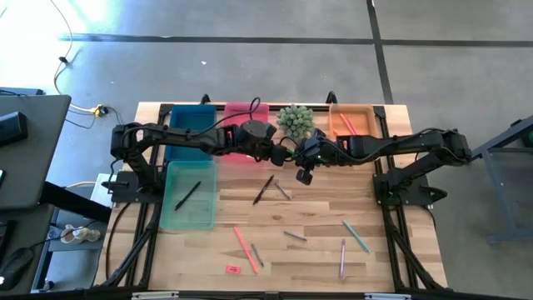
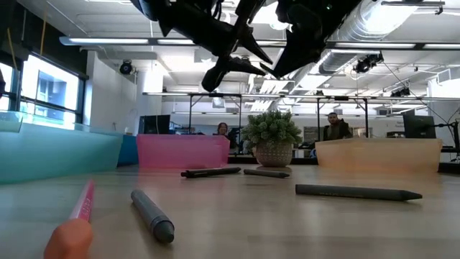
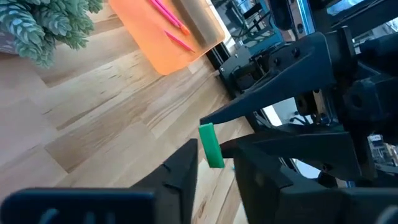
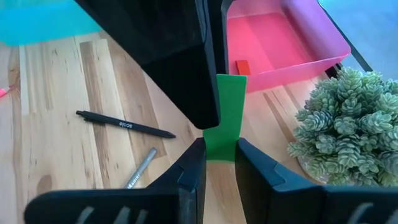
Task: Sort crayons/erasers/pens/pencils in bins
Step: Put the green eraser into the pink bin
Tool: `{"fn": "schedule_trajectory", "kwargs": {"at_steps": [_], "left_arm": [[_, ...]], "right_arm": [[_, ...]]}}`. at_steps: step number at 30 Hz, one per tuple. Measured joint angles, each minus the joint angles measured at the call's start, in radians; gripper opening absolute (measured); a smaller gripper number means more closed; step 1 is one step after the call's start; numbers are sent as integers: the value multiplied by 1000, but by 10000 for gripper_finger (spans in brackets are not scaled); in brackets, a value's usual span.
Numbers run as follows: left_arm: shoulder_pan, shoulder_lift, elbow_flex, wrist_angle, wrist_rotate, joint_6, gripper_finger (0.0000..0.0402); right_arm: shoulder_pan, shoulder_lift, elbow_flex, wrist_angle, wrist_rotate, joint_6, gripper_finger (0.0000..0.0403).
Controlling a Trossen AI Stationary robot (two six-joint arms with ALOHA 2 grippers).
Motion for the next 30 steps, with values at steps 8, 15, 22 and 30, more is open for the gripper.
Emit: {"fn": "schedule_trajectory", "kwargs": {"at_steps": [8, 15, 22, 30], "left_arm": [[0, 0, 0, 9, -1, 46, 21], [0, 0, 0, 9, 0, 82, 6], [0, 0, 0, 13, 0, 101, 7], [25, 0, 0, -33, -11, 175, 8]], "right_arm": [[0, 0, 0, 0, -1, -10, 53], [0, 0, 0, -1, -1, -18, 61], [1, 0, 0, 1, 17, -9, 92], [1, 0, 0, 1, 40, 40, 140]]}}
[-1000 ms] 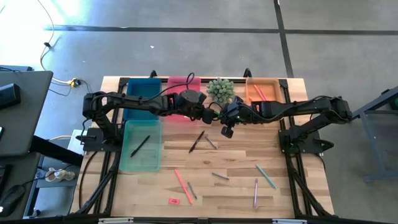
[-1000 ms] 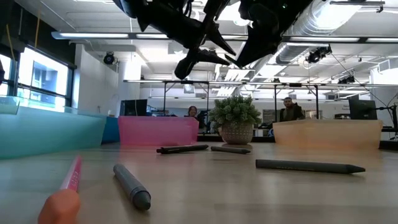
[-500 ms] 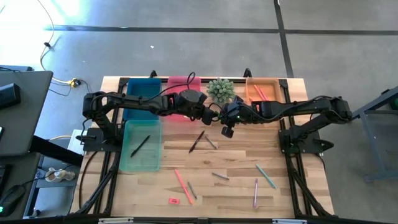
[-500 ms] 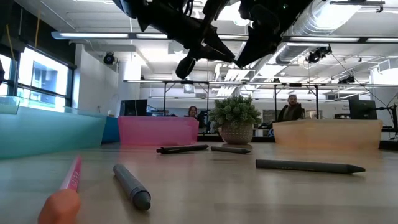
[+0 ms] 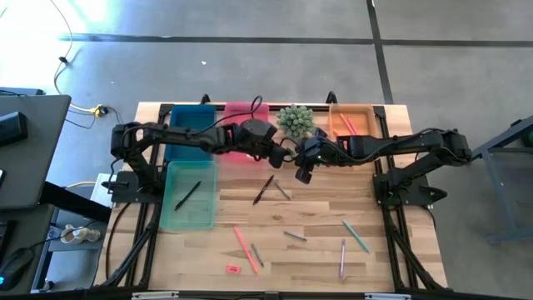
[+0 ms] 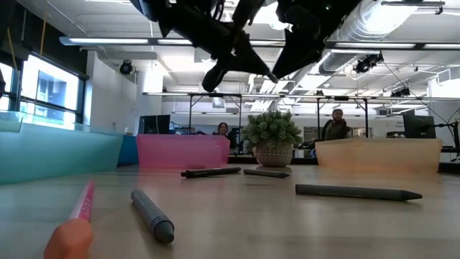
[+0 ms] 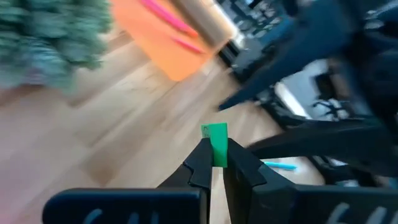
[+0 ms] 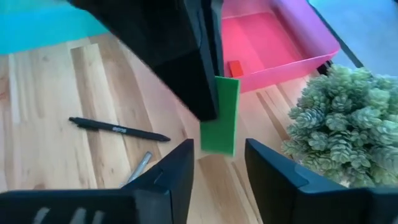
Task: Sort crayons/erasers/pens/pencils in bins
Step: Put the green eraser into the pink bin
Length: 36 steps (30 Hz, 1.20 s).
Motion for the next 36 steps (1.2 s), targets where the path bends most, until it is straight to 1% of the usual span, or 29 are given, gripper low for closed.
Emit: {"fn": "schedule_trajectory", "kwargs": {"at_steps": [6, 10, 16, 23, 25, 31, 34, 36], "left_arm": [[57, 0, 0, -107, -5, 68, 8], [99, 0, 0, -187, -17, 118, 8], [166, -21, 0, -298, -73, 194, 8], [222, -87, 0, -408, -187, 300, 8], [237, -101, 0, -445, -206, 336, 8], [278, -116, 0, -560, -207, 388, 8], [297, -116, 0, -614, -180, 404, 10], [306, -116, 0, -639, -158, 405, 20]], "right_arm": [[0, 0, 0, 0, 16, 23, 168], [0, 0, 0, 1, 17, 51, 176], [0, 0, 0, 0, 17, 76, 177], [-1, 0, 0, 0, 18, 82, 177], [-1, 0, 0, 0, 18, 82, 177], [-27, 0, 0, 48, 12, 74, 177], [-51, 0, 0, 110, 3, 74, 177], [-65, 0, 0, 157, 2, 77, 177]]}}
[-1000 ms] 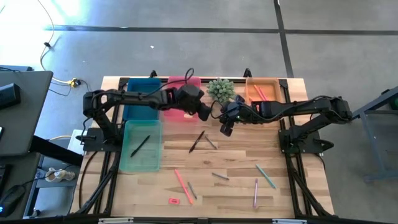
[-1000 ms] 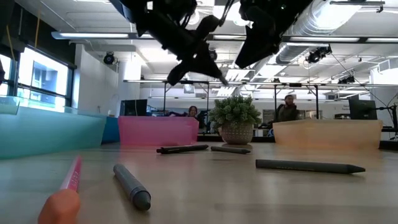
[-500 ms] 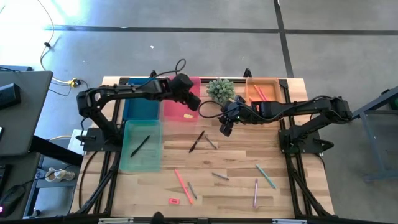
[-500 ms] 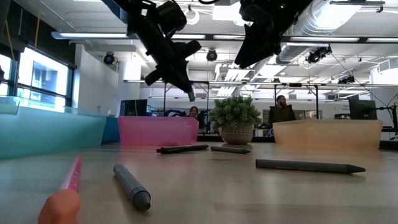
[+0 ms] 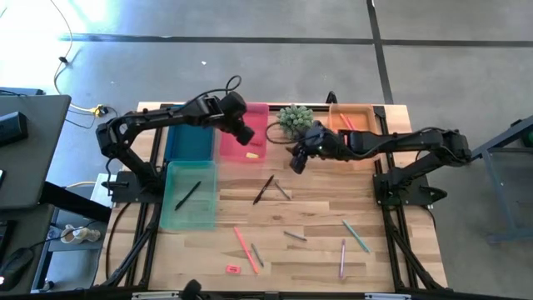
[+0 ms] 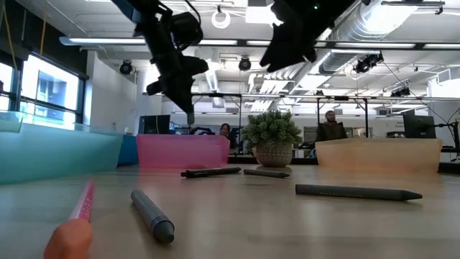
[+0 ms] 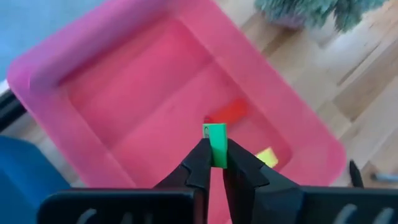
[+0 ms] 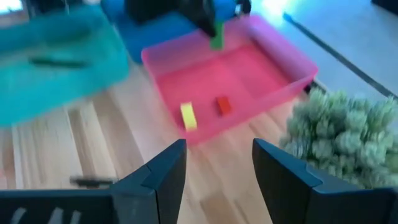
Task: Sort crayons/erasers/pens/pencils in bins
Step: Put the green eraser into the pink bin, then put the gray crayon into the blue bin
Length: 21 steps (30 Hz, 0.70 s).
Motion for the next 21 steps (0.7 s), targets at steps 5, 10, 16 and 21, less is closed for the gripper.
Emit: {"fn": "schedule_trajectory", "kwargs": {"at_steps": [5, 10, 16, 21], "left_arm": [[24, 0, 0, -41, 81, 51, 69], [45, 0, 0, -47, 183, 117, 124], [72, 0, 0, -100, 235, 217, 161], [88, 0, 0, -172, 232, 303, 161]], "right_arm": [[-42, 2, 0, 141, -1, 45, 177], [-83, 48, 0, 335, -37, 94, 177], [-92, 113, 0, 447, -59, 168, 177], [-77, 121, 0, 405, -72, 237, 177]]}}
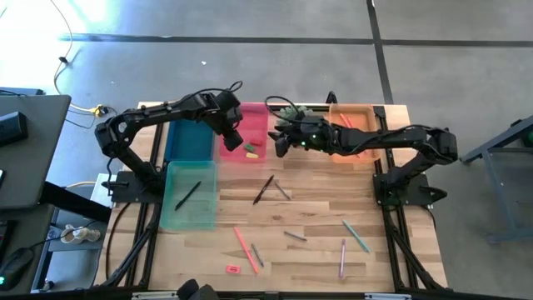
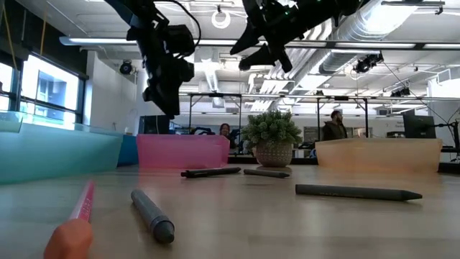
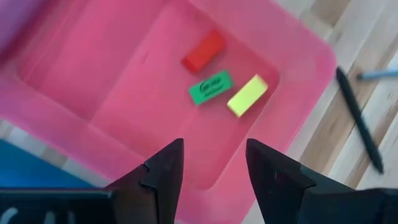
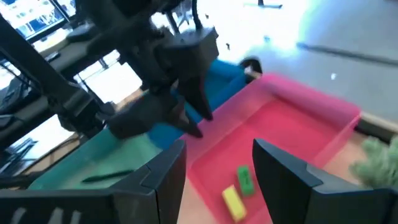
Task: Sort crayons/erasers/pens/pencils in bins
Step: Put the gray crayon into the blue bin
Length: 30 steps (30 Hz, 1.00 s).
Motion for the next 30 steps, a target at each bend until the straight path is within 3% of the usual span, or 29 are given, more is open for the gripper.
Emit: {"fn": "schedule_trajectory", "kwargs": {"at_steps": [6, 12, 21, 27, 30], "left_arm": [[0, -22, 0, -61, 0, 46, 157], [-9, -136, 0, -69, 0, 48, 157], [-45, -334, 0, -61, 0, -51, 157], [-86, -392, 0, -83, 0, -77, 157], [-100, -405, 0, -111, 0, -78, 157]], "right_arm": [[68, 0, 0, -18, -12, -1, 177], [147, 0, 27, -62, 62, -1, 177], [201, 5, 241, -481, 175, 34, 177], [217, 56, 367, -788, 152, 139, 177], [218, 114, 430, -872, 86, 189, 177]]}}
